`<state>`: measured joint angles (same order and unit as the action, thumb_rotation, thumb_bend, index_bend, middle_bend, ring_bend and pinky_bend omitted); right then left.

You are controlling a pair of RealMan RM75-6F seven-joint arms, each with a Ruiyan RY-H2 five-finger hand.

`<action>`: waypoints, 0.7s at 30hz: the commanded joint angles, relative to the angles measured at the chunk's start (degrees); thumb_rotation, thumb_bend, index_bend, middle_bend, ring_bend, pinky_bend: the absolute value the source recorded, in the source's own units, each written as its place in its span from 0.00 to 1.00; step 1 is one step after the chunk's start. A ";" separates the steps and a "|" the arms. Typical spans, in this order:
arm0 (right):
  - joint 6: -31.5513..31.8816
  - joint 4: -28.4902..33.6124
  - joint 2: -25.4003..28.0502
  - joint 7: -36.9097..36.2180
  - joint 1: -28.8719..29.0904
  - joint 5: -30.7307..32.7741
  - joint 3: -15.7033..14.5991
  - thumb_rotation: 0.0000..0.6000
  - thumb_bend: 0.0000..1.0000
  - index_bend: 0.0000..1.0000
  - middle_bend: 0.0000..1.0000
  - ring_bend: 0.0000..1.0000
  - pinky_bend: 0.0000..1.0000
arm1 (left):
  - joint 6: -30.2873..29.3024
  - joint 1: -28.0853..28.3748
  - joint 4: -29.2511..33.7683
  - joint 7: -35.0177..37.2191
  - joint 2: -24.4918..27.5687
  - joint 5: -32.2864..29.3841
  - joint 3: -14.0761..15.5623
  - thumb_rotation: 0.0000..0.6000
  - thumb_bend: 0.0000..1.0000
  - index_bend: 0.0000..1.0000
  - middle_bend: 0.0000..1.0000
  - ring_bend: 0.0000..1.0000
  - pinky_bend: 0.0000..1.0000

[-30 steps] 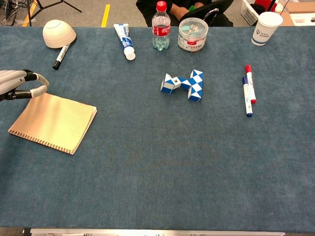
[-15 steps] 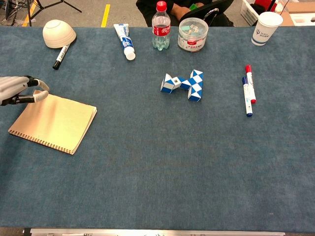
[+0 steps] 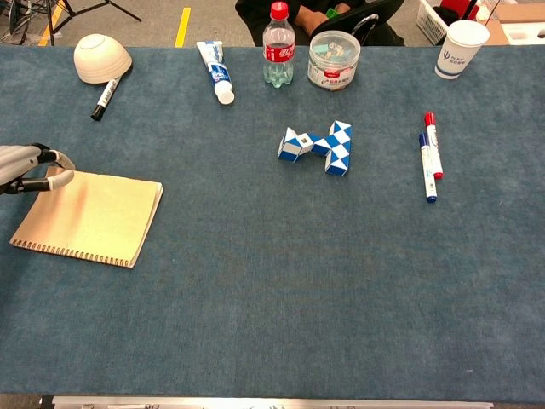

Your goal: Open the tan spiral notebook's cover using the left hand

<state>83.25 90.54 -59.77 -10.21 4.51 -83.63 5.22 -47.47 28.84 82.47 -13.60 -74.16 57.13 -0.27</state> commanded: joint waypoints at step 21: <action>-0.19 0.34 -0.22 0.11 0.60 -0.78 0.04 1.00 0.40 0.34 0.28 0.21 0.31 | -9.96 -6.89 10.99 3.57 8.07 14.00 4.94 0.00 0.35 0.09 0.14 0.02 0.07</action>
<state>83.06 90.87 -59.98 -10.10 5.10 -84.42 5.27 -55.33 22.58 92.68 -11.11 -66.52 67.03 4.13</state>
